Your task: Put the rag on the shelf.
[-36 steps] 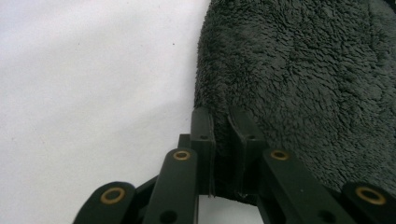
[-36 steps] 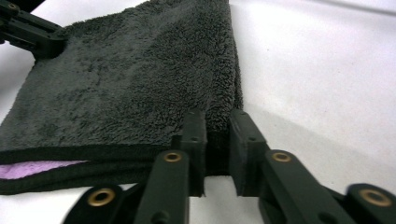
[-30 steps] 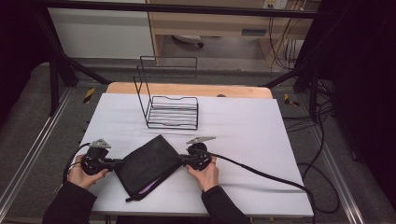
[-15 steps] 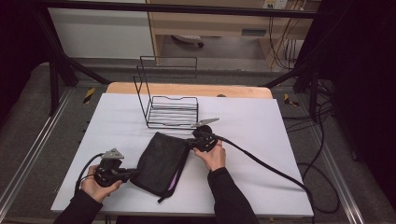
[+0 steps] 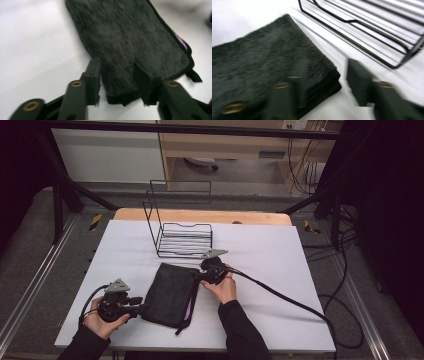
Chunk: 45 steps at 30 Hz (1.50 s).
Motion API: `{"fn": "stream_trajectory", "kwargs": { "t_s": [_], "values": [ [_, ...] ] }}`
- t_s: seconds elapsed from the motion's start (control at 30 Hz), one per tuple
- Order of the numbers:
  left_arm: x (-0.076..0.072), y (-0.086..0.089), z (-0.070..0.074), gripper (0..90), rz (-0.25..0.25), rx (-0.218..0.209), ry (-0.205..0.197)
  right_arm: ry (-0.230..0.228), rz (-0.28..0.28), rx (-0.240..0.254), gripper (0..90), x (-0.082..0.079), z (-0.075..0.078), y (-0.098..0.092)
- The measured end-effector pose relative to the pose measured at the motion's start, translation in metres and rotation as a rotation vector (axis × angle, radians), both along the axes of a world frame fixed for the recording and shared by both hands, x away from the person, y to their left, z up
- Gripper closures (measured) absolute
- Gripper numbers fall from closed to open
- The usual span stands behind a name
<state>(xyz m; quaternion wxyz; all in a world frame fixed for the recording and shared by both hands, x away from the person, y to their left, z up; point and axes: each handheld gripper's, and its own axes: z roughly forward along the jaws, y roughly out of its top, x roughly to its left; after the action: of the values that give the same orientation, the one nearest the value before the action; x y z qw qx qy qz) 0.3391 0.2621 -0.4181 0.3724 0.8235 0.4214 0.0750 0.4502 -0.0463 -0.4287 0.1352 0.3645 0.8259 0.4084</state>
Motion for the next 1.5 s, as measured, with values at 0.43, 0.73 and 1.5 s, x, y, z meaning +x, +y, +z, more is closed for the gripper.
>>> {"fn": "stream_trajectory", "kwargs": {
  "t_s": [0.43,0.73,1.5],
  "values": [
    [0.007,0.0,-0.014,66.6,-0.029,0.061,0.04,0.062,0.064,0.05,30.1,-0.083,-0.001,0.005],
    [0.005,-0.002,-0.019,79.8,-0.025,0.051,0.079,0.131,0.031,0.031,44.3,-0.116,-0.025,0.014],
    [-0.016,-0.014,-0.013,85.6,-0.076,-0.044,0.112,0.211,0.05,0.074,84.4,-0.115,-0.009,-0.012]
  ]
}}
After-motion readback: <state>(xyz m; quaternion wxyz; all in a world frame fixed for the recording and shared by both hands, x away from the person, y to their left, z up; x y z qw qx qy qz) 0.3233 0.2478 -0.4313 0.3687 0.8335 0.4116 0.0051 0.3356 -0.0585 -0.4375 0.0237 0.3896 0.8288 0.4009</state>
